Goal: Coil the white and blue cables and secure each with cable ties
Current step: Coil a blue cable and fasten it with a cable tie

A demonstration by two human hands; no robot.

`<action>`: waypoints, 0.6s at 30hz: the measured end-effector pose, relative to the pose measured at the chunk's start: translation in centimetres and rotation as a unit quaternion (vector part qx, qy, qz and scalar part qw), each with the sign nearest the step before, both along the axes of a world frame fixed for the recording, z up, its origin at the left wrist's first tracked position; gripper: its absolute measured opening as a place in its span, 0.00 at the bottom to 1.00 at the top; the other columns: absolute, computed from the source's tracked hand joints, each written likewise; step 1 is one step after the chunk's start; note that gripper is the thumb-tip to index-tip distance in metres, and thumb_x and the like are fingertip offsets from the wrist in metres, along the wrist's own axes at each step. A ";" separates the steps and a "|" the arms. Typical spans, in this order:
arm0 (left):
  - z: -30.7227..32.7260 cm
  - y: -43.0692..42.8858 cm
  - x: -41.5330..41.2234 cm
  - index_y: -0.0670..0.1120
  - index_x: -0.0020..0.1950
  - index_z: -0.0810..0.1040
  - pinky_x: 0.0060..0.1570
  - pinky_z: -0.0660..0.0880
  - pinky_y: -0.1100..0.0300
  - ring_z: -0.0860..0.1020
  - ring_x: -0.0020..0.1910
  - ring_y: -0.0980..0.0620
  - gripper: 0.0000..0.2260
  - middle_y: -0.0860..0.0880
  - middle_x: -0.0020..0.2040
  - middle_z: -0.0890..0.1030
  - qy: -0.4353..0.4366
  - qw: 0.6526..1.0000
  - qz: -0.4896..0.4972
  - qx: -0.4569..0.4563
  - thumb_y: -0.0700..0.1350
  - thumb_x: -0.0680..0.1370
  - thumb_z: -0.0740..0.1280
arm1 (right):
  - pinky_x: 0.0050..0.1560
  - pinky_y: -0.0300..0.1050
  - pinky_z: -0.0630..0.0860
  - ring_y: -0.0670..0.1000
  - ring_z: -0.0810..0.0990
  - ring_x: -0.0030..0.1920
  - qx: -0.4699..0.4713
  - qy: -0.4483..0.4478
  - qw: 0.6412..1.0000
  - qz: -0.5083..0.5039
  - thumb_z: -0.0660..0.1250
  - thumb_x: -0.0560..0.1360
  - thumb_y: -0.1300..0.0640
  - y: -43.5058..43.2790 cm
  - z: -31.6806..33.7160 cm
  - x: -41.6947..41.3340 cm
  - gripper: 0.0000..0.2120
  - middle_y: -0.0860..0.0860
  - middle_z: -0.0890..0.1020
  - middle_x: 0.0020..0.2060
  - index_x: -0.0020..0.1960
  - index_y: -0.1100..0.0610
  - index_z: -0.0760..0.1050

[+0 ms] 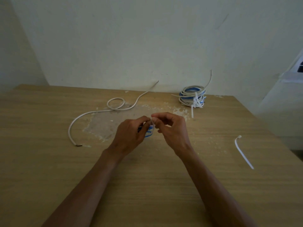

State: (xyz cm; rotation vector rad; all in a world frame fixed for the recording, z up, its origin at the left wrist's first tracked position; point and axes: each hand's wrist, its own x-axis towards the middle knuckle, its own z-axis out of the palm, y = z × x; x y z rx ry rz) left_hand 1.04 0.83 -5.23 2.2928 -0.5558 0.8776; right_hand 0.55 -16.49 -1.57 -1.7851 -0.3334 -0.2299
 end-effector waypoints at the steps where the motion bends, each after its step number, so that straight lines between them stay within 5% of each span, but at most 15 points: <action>1: 0.0 0.0 0.0 0.53 0.55 0.79 0.32 0.79 0.51 0.84 0.36 0.48 0.11 0.49 0.42 0.86 0.009 1.000 0.006 0.006 0.55 0.83 0.59 | 0.39 0.39 0.80 0.44 0.85 0.43 0.010 0.017 1.000 0.010 0.72 0.77 0.59 -0.3 0.2 0.0 0.06 0.49 0.87 0.43 0.53 0.56 0.84; 7: 0.7 -0.8 -0.3 0.50 0.52 0.80 0.37 0.79 0.50 0.83 0.38 0.55 0.15 0.53 0.41 0.85 0.078 0.996 -0.008 -0.038 0.56 0.83 0.58 | 0.41 0.37 0.80 0.46 0.85 0.41 0.050 0.013 0.999 -0.006 0.73 0.76 0.61 -0.8 0.4 0.1 0.04 0.51 0.87 0.41 0.50 0.57 0.84; 13: 1.1 -0.5 -0.5 0.49 0.49 0.80 0.32 0.76 0.56 0.79 0.32 0.57 0.12 0.56 0.37 0.81 0.034 0.999 -0.020 -0.026 0.52 0.83 0.60 | 0.41 0.38 0.79 0.50 0.84 0.39 0.074 0.006 0.997 0.009 0.73 0.76 0.62 -0.9 0.7 0.2 0.04 0.52 0.86 0.38 0.48 0.54 0.84; 18: 1.1 -1.0 -1.0 0.50 0.49 0.79 0.30 0.72 0.56 0.74 0.28 0.57 0.10 0.57 0.33 0.76 0.042 0.998 -0.035 -0.026 0.50 0.83 0.61 | 0.42 0.38 0.78 0.43 0.82 0.42 -0.034 -0.039 0.999 0.013 0.71 0.78 0.60 -1.0 0.4 0.6 0.04 0.45 0.85 0.41 0.48 0.53 0.84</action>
